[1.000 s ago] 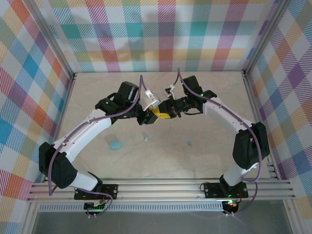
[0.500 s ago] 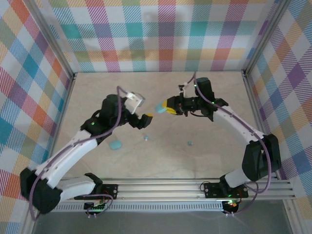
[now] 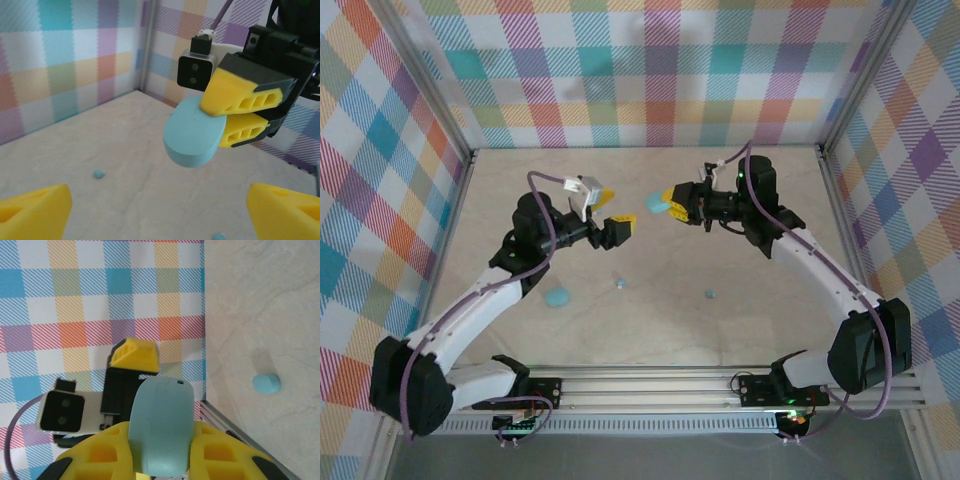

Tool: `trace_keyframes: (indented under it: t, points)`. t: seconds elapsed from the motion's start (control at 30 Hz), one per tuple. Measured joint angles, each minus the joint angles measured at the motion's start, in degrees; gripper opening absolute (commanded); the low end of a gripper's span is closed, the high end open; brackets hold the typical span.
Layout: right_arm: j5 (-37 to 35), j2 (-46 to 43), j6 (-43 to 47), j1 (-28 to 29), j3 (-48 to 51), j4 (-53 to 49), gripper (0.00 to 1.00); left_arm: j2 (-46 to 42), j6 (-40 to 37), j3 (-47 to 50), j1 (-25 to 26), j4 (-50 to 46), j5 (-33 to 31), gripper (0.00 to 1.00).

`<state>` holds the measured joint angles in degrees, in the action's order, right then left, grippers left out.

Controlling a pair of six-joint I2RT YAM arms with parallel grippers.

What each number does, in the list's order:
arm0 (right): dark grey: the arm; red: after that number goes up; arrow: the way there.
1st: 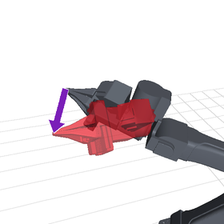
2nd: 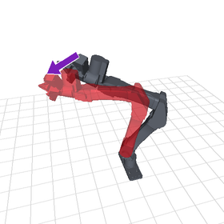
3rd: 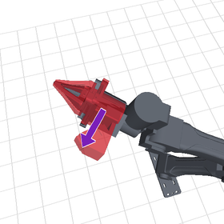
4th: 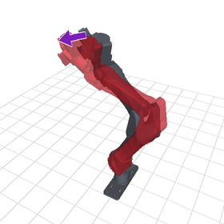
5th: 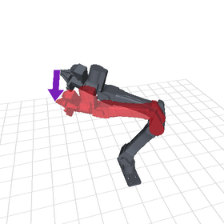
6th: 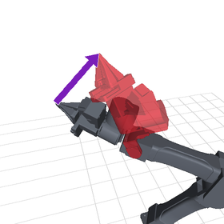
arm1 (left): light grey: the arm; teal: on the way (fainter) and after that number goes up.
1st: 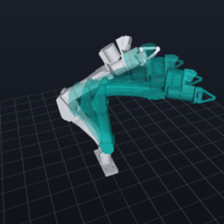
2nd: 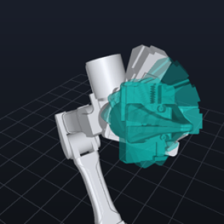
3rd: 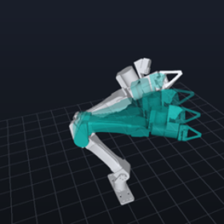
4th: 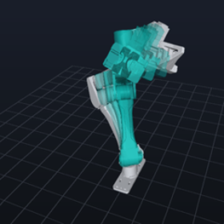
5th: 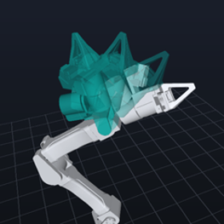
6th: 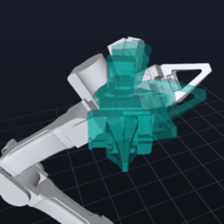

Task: Insert the wireless bluetooth earbuds into the charging case

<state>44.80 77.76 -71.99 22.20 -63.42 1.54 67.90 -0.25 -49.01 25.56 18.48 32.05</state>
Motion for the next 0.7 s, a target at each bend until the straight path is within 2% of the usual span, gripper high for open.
trace_keyframes:
  t: [0.23, 0.37, 0.53, 0.7]
  points:
    - [1.4, -0.1, -5.2, 0.0, 0.0, 2.4, 0.11, 5.3, 2.9, -0.4, 0.3, 12.0, 7.4, 0.83]
    - [2.3, 0.1, -7.8, 0.0, 0.0, 4.4, 0.11, 7.2, 4.2, -0.4, 0.5, 17.7, 8.5, 0.77]
    - [2.8, 0.3, -9.5, 0.0, 0.0, 5.8, 0.12, 10.9, 7.4, -0.4, 0.6, 24.2, 9.9, 0.75]
    - [2.8, 0.3, -10.6, 0.0, 0.0, 7.2, 0.12, 13.6, 9.5, -1.4, 0.9, 25.7, 11.5, 0.72]
